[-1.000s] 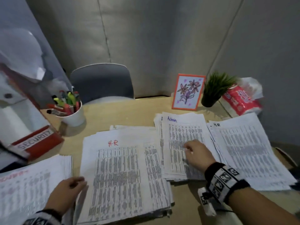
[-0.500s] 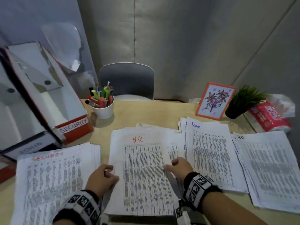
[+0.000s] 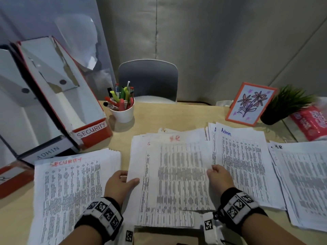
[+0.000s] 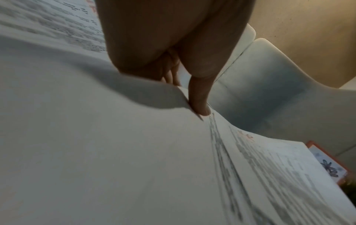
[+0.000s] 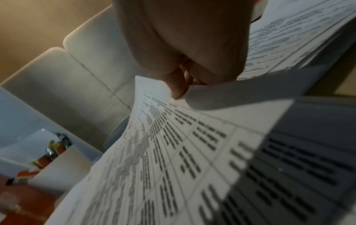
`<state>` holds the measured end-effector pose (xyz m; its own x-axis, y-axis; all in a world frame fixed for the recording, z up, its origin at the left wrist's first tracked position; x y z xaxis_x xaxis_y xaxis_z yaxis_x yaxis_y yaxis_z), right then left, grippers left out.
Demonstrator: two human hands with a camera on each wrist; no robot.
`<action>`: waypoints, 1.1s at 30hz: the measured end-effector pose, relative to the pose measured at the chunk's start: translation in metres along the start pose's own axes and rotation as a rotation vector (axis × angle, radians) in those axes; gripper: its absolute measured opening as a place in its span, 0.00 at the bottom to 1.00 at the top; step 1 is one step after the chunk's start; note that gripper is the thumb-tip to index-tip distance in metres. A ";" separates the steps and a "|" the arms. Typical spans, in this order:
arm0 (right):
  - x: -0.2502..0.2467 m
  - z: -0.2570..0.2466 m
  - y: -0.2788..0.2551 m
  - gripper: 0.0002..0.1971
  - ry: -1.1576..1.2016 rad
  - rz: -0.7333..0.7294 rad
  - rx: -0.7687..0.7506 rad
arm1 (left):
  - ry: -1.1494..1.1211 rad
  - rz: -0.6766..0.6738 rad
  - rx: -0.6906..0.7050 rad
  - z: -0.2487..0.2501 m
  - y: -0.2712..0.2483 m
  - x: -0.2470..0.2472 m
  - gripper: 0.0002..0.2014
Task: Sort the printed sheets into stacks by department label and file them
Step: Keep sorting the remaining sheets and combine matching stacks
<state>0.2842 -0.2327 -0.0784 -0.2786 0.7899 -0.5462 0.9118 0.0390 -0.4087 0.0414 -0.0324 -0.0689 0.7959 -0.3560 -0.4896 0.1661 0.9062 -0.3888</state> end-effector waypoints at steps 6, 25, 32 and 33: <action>-0.030 0.008 0.022 0.10 0.092 0.156 0.035 | 0.089 0.050 0.065 -0.005 0.005 -0.005 0.14; -0.030 0.025 0.028 0.12 0.002 -0.060 0.068 | 0.002 -0.023 0.003 -0.027 0.014 0.002 0.05; -0.054 0.015 0.022 0.06 -0.142 -0.081 -0.052 | 0.027 0.001 0.050 -0.029 0.020 0.003 0.15; -0.065 0.012 0.027 0.06 -0.173 -0.047 -0.083 | 0.065 -0.027 0.063 -0.034 0.027 0.003 0.17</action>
<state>0.3232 -0.2905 -0.0629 -0.3628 0.6697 -0.6480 0.9163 0.1299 -0.3788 0.0284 -0.0172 -0.1071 0.7519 -0.3924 -0.5298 0.2246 0.9080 -0.3537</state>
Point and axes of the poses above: each hand's wrist, its own y-axis towards the middle knuckle, its own x-axis out of the palm, z = x × y, the point moved 2 cm from there along y, towards the middle knuckle, and after that the axes turned 13 degrees about z, right-handed, at the moved point
